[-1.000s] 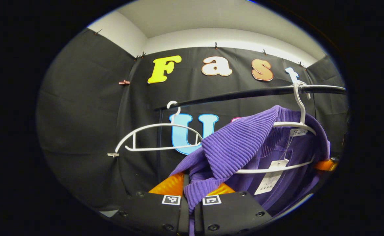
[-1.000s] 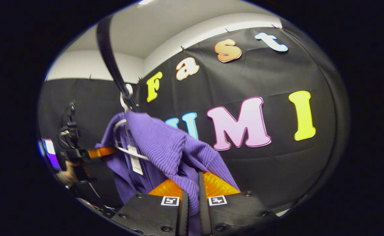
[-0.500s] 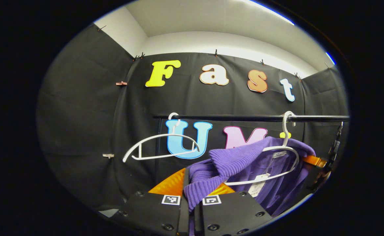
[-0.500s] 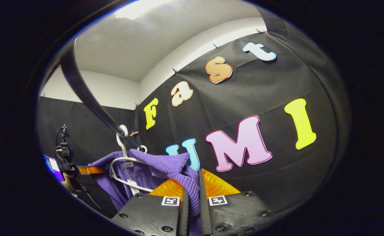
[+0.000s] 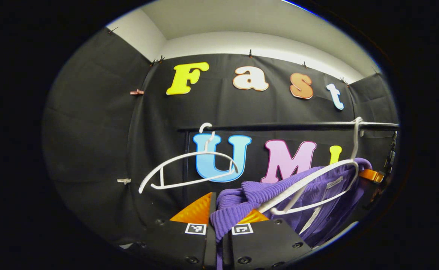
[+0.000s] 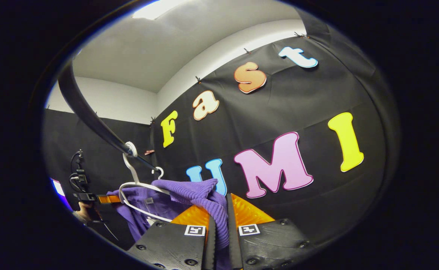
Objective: Grasp the clothes on the hanger with both hands and then place them into the laundry hamper below.
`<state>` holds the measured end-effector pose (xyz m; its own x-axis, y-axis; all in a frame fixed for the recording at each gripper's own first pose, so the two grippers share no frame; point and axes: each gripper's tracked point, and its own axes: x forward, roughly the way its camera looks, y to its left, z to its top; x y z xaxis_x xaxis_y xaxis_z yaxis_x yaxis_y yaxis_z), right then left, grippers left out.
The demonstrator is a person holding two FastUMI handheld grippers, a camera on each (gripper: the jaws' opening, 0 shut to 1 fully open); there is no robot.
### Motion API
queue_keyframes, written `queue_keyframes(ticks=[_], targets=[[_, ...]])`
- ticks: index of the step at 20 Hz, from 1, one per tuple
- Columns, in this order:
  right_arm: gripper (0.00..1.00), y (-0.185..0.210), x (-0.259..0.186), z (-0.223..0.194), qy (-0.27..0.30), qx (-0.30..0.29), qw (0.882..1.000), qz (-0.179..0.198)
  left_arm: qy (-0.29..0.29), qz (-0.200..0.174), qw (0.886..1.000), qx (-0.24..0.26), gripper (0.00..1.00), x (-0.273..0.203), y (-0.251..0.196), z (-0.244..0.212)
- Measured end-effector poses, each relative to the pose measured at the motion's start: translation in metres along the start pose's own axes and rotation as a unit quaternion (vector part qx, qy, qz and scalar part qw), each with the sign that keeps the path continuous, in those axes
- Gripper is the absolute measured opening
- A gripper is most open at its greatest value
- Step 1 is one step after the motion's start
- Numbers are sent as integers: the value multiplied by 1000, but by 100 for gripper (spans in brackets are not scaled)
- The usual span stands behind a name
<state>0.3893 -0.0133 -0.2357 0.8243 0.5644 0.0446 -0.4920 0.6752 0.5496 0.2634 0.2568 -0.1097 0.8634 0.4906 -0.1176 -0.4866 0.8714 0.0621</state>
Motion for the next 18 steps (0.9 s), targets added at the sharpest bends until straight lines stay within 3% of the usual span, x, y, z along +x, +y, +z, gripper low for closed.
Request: queue_keyframes(ticks=[2, 3, 4, 5, 7, 8, 9, 12, 18], targets=[[12, 2, 4, -9, 15, -22, 1000, 5, 22, 4, 1000, -15, 12, 4, 8, -22], [17, 1, 6, -12, 19, -21, 1000, 5, 34, 5, 999, -25, 12, 5, 9, -34], [13, -1, 6, -15, 21, -13, 1000, 3, 44, 5, 998, -34, 12, 2, 6, -48], [18, -4, 5, -16, 21, -4, 1000, -1, 53, 5, 998, -38, 12, 0, 2, -60], [17, -16, 3, -24, 25, -2, 1000, -18, 74, -3, 997, -31, 10, -3, -13, -85], [12, -23, 1, -30, 32, -6, 999, -30, 87, -12, 996, -33, 10, -5, -21, -96], [17, -30, -1, -38, 41, -10, 998, -42, 101, -21, 994, -40, 12, -8, -30, -108], [17, -43, -13, -59, 65, 0, 996, -68, 137, -38, 988, -60, 10, -16, -47, -137], [18, -52, -62, -131, 171, -15, 980, -105, 194, -70, 974, -97, 10, -35, -92, -185]])
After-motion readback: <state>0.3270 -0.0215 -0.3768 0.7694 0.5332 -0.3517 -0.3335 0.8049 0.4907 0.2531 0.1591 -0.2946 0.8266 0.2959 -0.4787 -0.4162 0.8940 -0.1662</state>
